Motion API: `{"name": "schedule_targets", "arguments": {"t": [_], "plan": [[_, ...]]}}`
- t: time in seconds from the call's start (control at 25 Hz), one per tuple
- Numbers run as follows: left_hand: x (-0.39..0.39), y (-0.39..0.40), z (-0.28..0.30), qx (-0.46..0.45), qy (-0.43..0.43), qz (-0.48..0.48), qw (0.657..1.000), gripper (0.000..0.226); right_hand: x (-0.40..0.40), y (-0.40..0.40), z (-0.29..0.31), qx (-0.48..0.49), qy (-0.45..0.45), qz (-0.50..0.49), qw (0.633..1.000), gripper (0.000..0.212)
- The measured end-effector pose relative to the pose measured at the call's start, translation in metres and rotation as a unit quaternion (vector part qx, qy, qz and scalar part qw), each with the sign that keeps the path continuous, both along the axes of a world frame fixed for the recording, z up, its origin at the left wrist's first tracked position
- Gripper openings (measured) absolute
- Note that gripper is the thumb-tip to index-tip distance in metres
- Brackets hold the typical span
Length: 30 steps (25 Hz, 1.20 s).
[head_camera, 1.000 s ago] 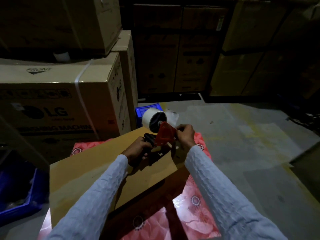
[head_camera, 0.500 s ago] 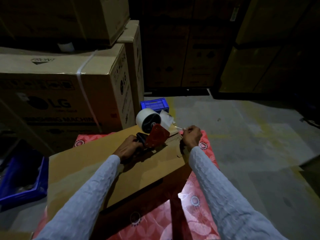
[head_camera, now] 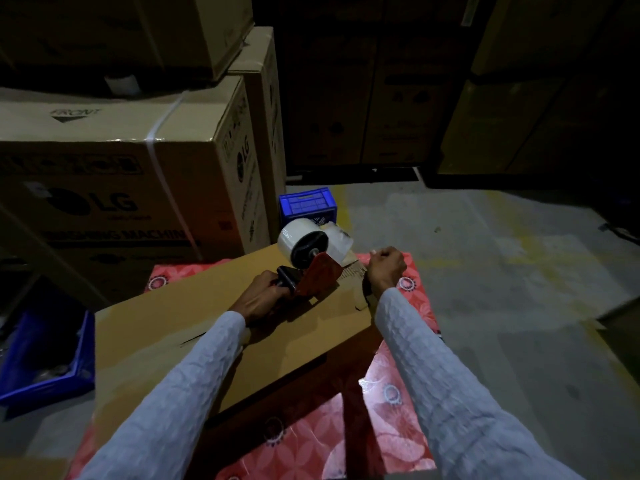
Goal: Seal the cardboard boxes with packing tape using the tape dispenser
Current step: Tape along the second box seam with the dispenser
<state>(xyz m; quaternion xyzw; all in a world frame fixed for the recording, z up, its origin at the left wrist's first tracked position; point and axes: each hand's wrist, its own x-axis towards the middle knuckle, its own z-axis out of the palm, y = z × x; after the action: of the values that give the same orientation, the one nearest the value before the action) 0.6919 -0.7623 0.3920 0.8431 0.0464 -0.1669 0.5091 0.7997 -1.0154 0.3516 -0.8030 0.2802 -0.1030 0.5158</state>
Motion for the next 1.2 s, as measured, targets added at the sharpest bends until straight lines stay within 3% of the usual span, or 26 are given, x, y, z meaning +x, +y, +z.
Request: {"name": "schedule_targets", "arguments": {"t": [0.36, 0.52, 0.64, 0.72, 0.88, 1.04, 1.2], "plan": [[-0.004, -0.004, 0.004, -0.008, 0.004, -0.008, 1.0, 0.038, -0.004, 0.0, 0.005, 0.012, 0.077, -0.012, 0.997, 0.008], [-0.002, -0.008, 0.006, 0.003, 0.016, -0.012, 1.0, 0.015, -0.007, -0.011, 0.005, 0.105, 0.151, 0.005, 0.983, 0.025], [-0.001, -0.007, 0.004, 0.003, 0.015, -0.008, 1.0, 0.012, -0.009, -0.013, 0.004, 0.161, 0.176, -0.023, 0.971, 0.034], [-0.001, -0.007, 0.004, -0.005, 0.018, -0.015, 1.0, 0.012, -0.01, -0.007, 0.006, 0.062, 0.15, -0.022, 0.987, 0.023], [0.004, -0.008, 0.003, 0.033, 0.018, -0.02, 0.999, 0.011, -0.023, 0.017, 0.011, -0.069, -0.035, 0.036, 0.996, 0.019], [0.015, -0.005, 0.01, 0.05, 0.052, -0.025, 0.997, 0.026, -0.036, 0.035, 0.001, -0.167, 0.017, 0.063, 0.984, 0.024], [0.02, -0.001, 0.016, 0.073, 0.083, -0.037, 0.993, 0.046, -0.034, 0.032, 0.003, -0.144, 0.032, 0.053, 0.988, 0.021]]}}
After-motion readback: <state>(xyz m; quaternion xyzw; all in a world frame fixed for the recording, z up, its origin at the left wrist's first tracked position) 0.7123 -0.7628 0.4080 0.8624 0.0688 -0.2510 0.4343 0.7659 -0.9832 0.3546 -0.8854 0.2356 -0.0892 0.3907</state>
